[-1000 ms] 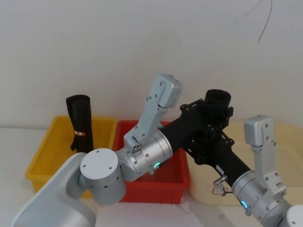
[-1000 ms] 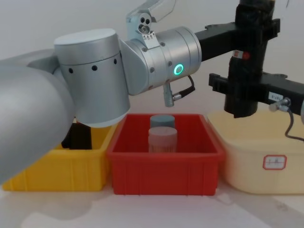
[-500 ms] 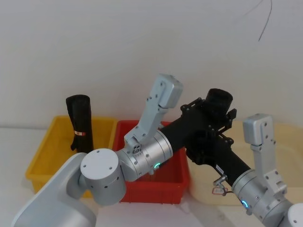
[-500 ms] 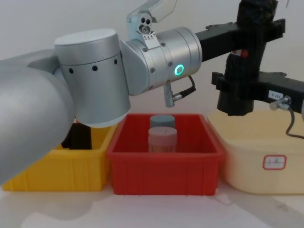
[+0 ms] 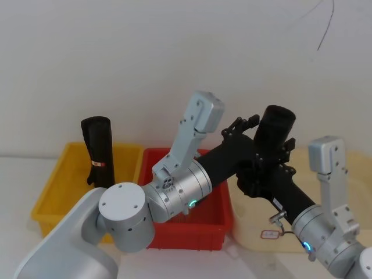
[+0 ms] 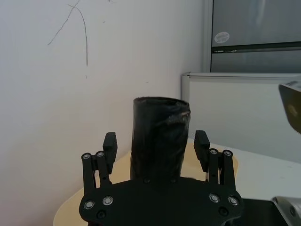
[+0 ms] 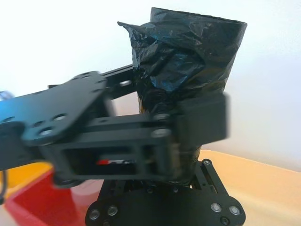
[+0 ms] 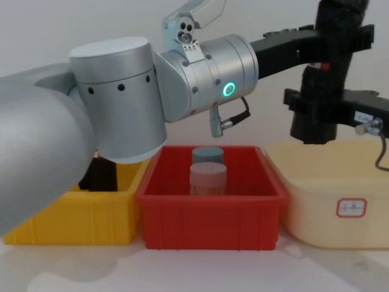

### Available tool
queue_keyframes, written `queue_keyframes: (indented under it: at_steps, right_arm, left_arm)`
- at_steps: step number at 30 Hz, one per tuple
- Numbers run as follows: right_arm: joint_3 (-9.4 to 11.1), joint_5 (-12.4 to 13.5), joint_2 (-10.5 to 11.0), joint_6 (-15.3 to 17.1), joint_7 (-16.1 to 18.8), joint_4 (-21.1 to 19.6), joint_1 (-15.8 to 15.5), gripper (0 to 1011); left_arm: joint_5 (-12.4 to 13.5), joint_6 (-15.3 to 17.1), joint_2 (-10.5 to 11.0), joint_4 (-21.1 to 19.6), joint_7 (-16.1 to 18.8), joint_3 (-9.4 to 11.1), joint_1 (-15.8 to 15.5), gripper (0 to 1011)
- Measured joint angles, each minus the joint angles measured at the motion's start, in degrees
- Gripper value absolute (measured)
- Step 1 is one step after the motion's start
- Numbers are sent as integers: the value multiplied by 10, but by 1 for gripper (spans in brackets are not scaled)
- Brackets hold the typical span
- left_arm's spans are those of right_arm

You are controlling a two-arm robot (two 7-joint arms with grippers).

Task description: Pick up the garbage bag with the one hand and transfer it to the other hand.

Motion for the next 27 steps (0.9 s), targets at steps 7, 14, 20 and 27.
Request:
queue_keyframes:
  at_steps: [7, 14, 20, 27]
  right_arm:
    - [19, 7, -8, 6, -18, 15, 8, 502]
    - [42, 8, -13, 9, -38, 39, 22, 502]
    - [61, 6, -12, 11, -52, 60, 32, 502]
    - [79, 1, -3, 16, -60, 73, 35, 588]
  left_arm:
    - [0, 0, 0, 0, 0, 0, 0, 1001]
    - [0, 0, 0, 0, 0, 0, 0, 1001]
    - [0, 0, 0, 0, 0, 0, 0, 1001]
    - [0, 0, 0, 0, 0, 0, 0, 1001]
